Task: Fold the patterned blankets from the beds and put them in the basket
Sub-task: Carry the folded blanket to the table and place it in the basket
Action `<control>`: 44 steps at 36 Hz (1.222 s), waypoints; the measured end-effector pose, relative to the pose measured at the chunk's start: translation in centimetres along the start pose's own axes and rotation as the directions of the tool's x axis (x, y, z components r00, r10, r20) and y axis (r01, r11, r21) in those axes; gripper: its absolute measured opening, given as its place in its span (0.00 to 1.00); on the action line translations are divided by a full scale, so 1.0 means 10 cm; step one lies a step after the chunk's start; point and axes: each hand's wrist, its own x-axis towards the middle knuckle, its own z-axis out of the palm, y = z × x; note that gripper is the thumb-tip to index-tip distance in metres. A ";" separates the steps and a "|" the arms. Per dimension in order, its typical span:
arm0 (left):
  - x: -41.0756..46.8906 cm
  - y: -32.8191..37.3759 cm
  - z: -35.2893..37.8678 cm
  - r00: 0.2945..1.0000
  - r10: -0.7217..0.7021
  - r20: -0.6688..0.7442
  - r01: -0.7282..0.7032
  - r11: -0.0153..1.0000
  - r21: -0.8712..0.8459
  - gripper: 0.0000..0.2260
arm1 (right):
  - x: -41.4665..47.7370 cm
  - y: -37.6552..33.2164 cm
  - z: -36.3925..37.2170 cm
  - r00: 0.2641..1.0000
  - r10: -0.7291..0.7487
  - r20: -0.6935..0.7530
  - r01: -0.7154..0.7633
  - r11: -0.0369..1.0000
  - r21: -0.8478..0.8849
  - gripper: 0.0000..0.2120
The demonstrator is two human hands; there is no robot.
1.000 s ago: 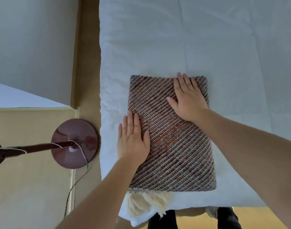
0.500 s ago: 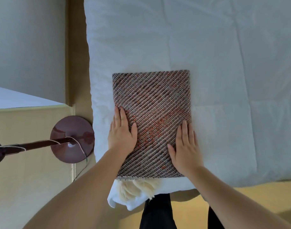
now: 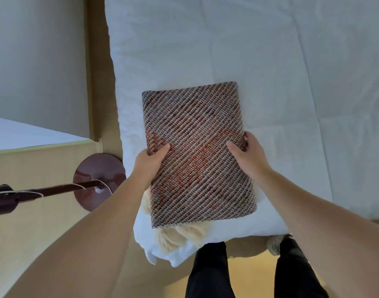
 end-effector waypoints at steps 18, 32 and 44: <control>-1.45 1.30 0.51 0.879 0.474 0.055 -0.473 0.852 0.224 0.16 | -0.98 -0.76 -1.43 0.972 -0.076 -0.222 0.093 0.993 0.070 0.17; -3.89 2.62 2.48 0.475 0.790 0.387 -0.877 0.458 0.142 0.19 | -2.77 -0.19 -4.19 0.702 -0.088 -0.707 0.314 0.929 0.197 0.19; -5.91 2.31 4.56 0.194 0.736 0.648 -0.942 0.324 -0.086 0.20 | -4.44 1.42 -5.93 0.410 0.004 -0.912 0.374 0.911 0.172 0.16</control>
